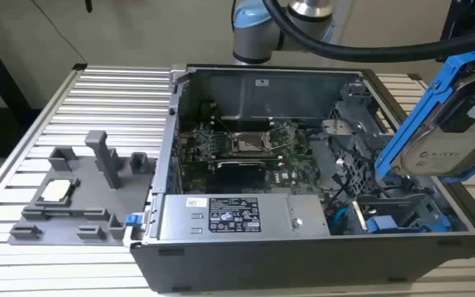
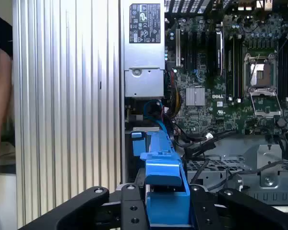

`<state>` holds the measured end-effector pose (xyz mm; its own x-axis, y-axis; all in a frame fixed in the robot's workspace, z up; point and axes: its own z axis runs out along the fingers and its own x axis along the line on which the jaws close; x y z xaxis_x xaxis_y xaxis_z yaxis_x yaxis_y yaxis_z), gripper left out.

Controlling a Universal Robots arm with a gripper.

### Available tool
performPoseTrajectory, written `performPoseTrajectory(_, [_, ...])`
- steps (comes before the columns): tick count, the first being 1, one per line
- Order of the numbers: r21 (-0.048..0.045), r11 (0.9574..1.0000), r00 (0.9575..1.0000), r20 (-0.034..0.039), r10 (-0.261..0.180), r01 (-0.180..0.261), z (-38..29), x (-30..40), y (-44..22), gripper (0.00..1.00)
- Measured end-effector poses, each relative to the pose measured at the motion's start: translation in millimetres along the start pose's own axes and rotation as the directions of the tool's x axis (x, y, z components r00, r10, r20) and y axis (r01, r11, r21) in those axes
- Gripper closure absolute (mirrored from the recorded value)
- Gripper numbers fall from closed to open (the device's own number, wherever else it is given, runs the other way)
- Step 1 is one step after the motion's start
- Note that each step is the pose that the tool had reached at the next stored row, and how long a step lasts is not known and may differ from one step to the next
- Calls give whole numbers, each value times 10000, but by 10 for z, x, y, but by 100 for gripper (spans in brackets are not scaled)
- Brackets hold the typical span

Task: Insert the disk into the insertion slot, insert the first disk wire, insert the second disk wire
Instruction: 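Insert the disk into the insertion slot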

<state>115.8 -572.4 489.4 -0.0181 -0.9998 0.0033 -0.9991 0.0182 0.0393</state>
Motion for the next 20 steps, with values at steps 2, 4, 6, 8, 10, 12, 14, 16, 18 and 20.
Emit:
performPoseTrajectory(2, [0,10000,10000,0,0,0,0,0,0,67])
performPoseTrajectory(4, [0,10000,10000,0,0,0,0,0,0,67])
performPoseTrajectory(6, [0,10000,10000,0,0,0,0,0,0,67])
performPoseTrajectory(8, [0,10000,10000,0,0,0,0,0,0,67])
performPoseTrajectory(10, [0,10000,10000,0,0,0,0,0,0,67])
performPoseTrajectory(12, [0,10000,10000,-2,0,0,5,3,0,67])
performPoseTrajectory(14, [0,10000,10000,-2,0,0,22,6,-1,67])
performPoseTrajectory(16, [0,10000,10000,-1,1,-1,45,8,-2,67])
performPoseTrajectory(18, [0,10000,10000,-2,1,-1,67,10,-3,67])
performPoseTrajectory(20, [0,10000,10000,0,0,0,92,12,-4,67])
